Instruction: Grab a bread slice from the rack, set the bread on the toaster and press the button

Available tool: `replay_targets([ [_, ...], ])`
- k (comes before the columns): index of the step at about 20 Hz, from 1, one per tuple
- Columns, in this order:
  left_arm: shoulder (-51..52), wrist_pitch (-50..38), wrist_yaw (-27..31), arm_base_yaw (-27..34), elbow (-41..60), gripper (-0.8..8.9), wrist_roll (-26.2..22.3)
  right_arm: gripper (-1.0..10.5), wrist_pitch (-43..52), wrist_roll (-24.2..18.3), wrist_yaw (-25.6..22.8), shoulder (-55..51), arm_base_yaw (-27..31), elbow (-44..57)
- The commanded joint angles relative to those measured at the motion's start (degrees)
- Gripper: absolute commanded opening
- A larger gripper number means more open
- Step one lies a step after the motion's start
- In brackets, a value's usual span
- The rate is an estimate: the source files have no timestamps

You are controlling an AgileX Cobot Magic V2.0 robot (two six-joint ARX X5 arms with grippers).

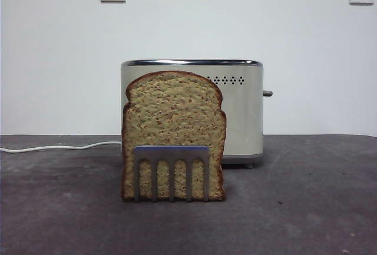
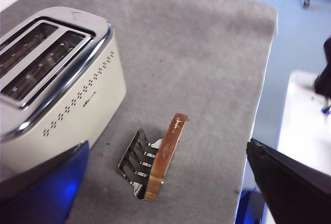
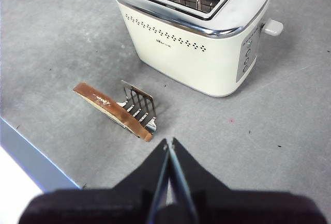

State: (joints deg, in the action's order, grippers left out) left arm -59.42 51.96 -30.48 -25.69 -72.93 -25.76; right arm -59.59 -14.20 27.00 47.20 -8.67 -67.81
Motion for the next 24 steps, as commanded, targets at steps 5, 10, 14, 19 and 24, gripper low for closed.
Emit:
replay_targets([
  [5,-14.97,1.11,10.12,-12.76,-5.25,5.97,-9.31,-0.1,0.35,-0.44,0.04,0.04,-0.15,0.04],
  [10,-24.00,0.92,18.60,-17.77,-5.25,5.97,-14.62,-0.1,0.35,-0.46,0.07,0.04,-0.15,0.04],
  [14,-29.48,0.85,19.98,-18.16,-5.25,5.97,-16.31,-0.1,0.35,-0.46,0.07,0.04,-0.15,0.04],
  [19,-32.59,-0.79,19.93,-18.25,-5.25,5.17,-16.28,-0.1,0.35,-0.48,0.04,0.04,-0.15,0.04],
  [24,-32.59,0.74,19.87,-18.62,-5.25,0.92,-16.28,-0.1,0.37,-0.50,0.04,0.04,-0.15,0.04],
])
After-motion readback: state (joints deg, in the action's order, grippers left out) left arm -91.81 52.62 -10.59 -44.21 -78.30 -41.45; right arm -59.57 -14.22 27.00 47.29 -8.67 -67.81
